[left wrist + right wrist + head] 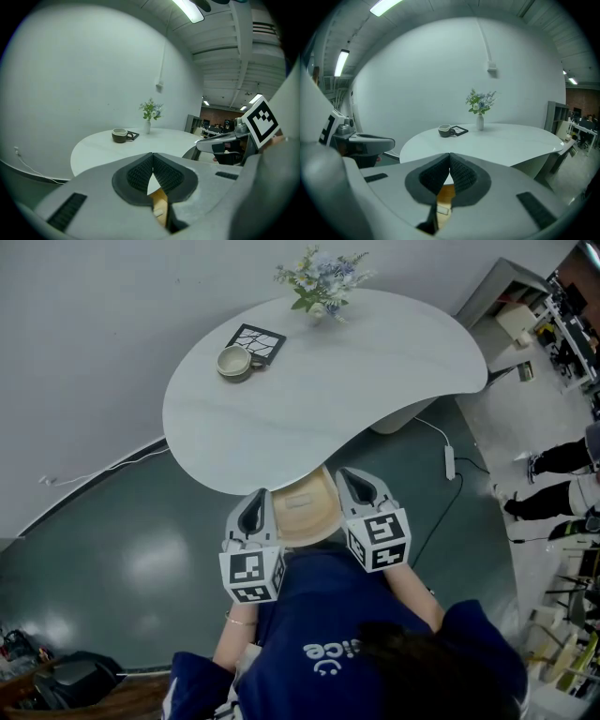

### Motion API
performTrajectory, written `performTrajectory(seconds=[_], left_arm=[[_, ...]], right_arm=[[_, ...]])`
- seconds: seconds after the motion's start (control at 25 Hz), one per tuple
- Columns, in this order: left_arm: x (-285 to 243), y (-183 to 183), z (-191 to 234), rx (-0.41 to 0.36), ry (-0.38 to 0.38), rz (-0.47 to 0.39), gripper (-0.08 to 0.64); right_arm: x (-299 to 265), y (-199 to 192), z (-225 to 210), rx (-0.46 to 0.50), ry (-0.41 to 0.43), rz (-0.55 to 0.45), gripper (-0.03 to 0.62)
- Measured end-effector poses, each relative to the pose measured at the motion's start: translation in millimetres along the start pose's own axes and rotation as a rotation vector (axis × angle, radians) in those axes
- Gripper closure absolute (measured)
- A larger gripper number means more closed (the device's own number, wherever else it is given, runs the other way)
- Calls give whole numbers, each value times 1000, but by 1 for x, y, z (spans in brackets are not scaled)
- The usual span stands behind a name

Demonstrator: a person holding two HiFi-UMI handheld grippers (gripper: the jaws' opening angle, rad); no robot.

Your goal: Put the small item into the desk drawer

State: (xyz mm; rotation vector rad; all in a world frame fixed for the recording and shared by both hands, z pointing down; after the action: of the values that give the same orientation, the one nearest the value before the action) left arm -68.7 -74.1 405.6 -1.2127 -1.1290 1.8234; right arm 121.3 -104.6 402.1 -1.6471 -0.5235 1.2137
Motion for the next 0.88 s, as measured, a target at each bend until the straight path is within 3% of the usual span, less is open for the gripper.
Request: performTrajectory(seconds=[0.2, 0.88], left_arm=[[3, -4, 0, 5, 5, 5, 557], [-2, -8, 4, 6, 19, 26, 557]], right_arm=[[6, 1, 1, -15, -3, -39, 586], [1, -6, 3, 32, 4, -8, 586]])
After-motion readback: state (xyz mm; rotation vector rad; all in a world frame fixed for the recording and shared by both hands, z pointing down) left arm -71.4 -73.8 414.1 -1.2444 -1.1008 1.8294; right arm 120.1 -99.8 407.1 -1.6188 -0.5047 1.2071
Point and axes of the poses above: the fingertips, and each gripper's own axes: x backward along the fingers, z to its left, y out of its top, the point moved 6 cm from there along x, backward along the fingers, and after that the axes turned 2 degrees about x, right-handed, at the moved point
